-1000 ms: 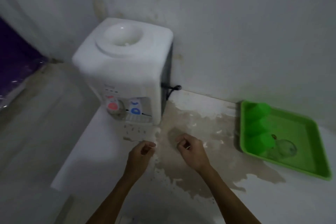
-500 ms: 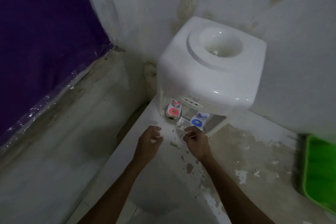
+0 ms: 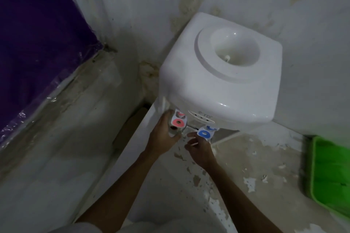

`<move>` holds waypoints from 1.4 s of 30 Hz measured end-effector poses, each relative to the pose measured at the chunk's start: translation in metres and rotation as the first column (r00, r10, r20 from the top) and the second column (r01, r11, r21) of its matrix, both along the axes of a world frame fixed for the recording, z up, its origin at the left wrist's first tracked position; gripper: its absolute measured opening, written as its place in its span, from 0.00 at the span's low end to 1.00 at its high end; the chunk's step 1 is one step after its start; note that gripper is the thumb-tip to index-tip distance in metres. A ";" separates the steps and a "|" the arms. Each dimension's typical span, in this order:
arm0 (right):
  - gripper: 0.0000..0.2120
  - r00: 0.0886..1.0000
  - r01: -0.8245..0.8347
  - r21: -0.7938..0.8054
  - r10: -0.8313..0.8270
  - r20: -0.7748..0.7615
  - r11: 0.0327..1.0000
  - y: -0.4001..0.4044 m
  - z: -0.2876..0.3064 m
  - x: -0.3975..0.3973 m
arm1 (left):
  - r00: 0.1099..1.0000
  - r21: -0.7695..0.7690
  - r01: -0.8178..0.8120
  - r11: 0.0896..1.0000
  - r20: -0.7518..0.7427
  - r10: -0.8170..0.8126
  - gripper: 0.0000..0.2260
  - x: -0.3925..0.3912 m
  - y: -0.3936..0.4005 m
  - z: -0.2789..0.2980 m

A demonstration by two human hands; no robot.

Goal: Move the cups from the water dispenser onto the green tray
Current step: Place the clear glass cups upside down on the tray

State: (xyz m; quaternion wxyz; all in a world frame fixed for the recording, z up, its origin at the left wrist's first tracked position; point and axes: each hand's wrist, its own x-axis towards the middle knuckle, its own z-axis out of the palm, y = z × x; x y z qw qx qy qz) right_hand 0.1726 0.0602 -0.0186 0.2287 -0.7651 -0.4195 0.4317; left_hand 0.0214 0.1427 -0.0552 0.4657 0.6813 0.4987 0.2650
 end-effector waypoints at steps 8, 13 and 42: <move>0.14 0.999 -0.010 -0.037 0.009 -0.036 0.999 -0.007 -0.005 0.000 | 0.999 0.037 0.018 0.999 -0.034 -0.017 0.38 -0.010 0.001 0.011; 0.19 0.993 0.007 -0.062 -0.014 -0.116 0.998 -0.017 -0.003 -0.003 | 0.999 -0.151 -0.023 0.988 0.024 0.027 0.31 -0.021 -0.021 0.010; 0.32 0.932 0.355 0.314 -0.308 -0.191 0.880 -0.226 0.016 0.153 | 0.925 -0.688 0.327 0.647 0.375 -0.069 0.23 0.155 -0.204 0.045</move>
